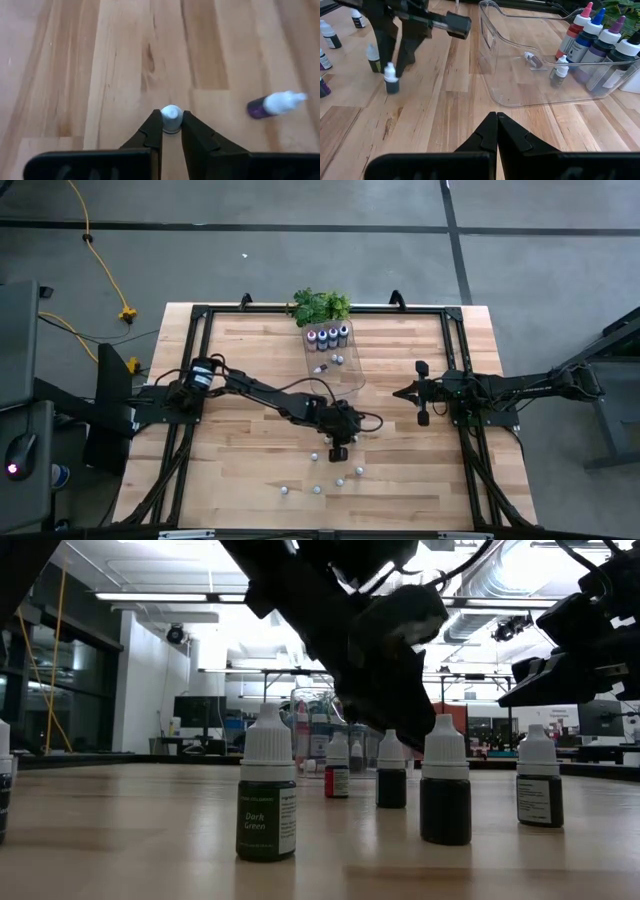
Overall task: Pick & Place food coloring
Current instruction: Put the small blue food coloring bottle into the transparent bin
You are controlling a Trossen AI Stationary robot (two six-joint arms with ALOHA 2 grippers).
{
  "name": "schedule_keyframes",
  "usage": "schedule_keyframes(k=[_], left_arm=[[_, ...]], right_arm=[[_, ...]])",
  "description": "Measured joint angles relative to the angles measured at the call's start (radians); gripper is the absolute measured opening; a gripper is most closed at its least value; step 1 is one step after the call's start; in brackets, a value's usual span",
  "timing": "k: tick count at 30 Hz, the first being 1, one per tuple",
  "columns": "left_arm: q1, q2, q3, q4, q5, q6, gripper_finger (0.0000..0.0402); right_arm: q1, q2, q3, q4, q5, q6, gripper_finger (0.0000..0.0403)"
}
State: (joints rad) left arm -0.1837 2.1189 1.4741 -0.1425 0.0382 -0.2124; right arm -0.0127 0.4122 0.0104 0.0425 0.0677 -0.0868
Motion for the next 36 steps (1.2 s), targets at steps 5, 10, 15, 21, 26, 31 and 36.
schedule_keyframes(k=[5,10,15,21,26,31,36], left_arm=[[0.0,-0.046,0.0,-0.001,0.0,-0.021,0.0037],[0.0,-0.114,0.0,-0.039,-0.047,-0.026,0.0037],[0.0,-0.193,0.0,-0.116,-0.11,-0.05,0.0037],[0.023,-0.286,0.001,-0.243,-0.217,-0.157,0.0037],[0.053,-0.341,0.0,-0.329,-0.298,-0.24,0.0037],[0.091,-0.37,0.0,-0.399,-0.412,-0.355,0.0037],[0.149,-0.368,0.0,-0.41,-0.438,-0.395,0.0037]], right_arm=[[0.0,0.0,0.0,0.0,0.0,0.0,0.0],[0.0,0.0,0.0,0.0,0.0,0.0,0.0],[0.0,0.0,0.0,0.0,0.0,0.0,0.0],[0.0,0.0,0.0,0.0,0.0,0.0,0.0],[0.0,0.0,0.0,0.0,0.0,0.0,0.0],[0.0,0.0,0.0,0.0,0.0,0.0,0.0],[0.0,0.0,0.0,0.0,0.0,0.0,0.0]])
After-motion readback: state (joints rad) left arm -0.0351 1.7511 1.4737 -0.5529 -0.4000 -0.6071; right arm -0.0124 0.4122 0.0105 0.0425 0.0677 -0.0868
